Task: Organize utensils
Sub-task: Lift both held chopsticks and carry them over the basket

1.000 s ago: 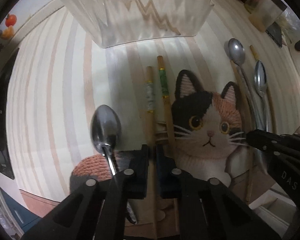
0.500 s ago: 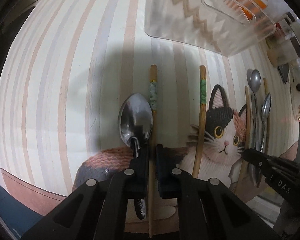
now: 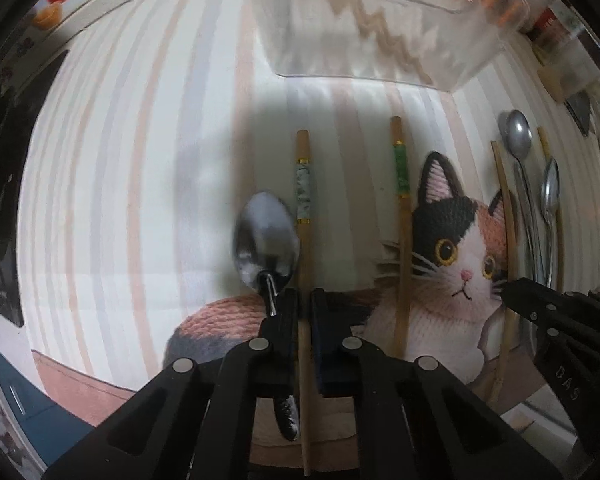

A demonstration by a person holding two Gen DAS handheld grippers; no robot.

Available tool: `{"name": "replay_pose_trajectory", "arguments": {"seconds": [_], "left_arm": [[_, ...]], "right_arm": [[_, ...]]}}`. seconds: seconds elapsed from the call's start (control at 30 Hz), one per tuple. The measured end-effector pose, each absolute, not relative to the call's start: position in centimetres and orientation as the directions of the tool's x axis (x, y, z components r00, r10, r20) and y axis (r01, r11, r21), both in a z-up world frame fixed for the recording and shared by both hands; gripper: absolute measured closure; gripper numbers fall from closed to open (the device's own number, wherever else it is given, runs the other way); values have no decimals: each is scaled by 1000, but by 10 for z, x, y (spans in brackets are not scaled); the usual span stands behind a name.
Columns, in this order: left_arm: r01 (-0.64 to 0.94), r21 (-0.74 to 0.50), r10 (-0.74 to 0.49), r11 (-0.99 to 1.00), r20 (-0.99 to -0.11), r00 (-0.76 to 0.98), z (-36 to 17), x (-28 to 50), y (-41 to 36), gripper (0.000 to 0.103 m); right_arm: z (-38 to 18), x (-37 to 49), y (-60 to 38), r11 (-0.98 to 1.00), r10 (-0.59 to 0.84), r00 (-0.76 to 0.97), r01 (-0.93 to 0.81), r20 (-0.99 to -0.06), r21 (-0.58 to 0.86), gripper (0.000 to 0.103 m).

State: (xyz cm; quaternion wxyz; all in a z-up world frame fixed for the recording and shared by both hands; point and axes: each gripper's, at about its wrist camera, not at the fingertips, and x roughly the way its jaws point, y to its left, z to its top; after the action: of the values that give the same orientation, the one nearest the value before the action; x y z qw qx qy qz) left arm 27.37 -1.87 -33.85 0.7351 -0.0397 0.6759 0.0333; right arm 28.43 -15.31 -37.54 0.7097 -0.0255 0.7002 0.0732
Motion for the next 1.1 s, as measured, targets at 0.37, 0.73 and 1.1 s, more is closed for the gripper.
{"name": "replay_pose_trajectory", "arguments": {"seconds": [0.37, 0.73, 1.1], "left_arm": [[-195, -57, -6, 979, -967, 254, -240, 261, 31, 99], [-149, -268, -175, 952, -874, 453, -122, 366, 51, 99], [-148, -259, -213, 954, -939, 271, -185, 520, 42, 99]], "right_arm": [[-297, 313, -190, 961, 263, 80, -110, -962, 253, 96], [-180, 411, -165, 910, 408, 254, -196, -877, 366, 96], [-249, 547, -117, 939, 342, 176, -107, -923, 327, 96]]}}
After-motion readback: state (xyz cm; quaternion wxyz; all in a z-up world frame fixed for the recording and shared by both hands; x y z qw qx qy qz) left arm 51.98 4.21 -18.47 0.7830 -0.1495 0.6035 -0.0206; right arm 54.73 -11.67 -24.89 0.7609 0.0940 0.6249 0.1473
